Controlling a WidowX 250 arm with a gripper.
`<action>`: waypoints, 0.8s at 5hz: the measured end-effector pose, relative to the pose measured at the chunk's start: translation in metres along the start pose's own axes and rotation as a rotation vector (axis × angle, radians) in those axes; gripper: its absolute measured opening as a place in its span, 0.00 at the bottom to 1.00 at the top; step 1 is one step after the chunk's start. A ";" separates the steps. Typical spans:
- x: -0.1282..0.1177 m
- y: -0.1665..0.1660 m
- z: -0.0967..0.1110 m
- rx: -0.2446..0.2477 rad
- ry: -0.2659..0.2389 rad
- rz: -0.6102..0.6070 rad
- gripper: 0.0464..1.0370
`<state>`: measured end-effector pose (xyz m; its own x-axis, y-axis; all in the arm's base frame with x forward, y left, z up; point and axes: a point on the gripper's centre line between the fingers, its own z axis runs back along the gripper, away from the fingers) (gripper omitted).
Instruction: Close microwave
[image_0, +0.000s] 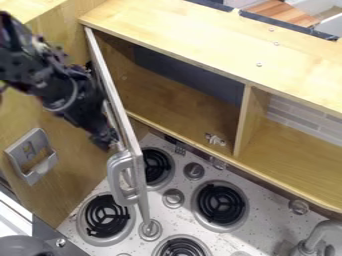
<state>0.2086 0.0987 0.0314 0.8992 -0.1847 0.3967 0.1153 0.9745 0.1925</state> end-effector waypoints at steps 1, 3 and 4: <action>0.015 0.001 -0.008 0.016 -0.004 0.049 0.96; 0.049 -0.004 -0.029 0.016 0.016 0.118 0.96; 0.069 -0.013 -0.038 -0.006 0.018 0.139 0.96</action>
<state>0.2854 0.0782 0.0225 0.9140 -0.0452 0.4032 -0.0089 0.9913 0.1312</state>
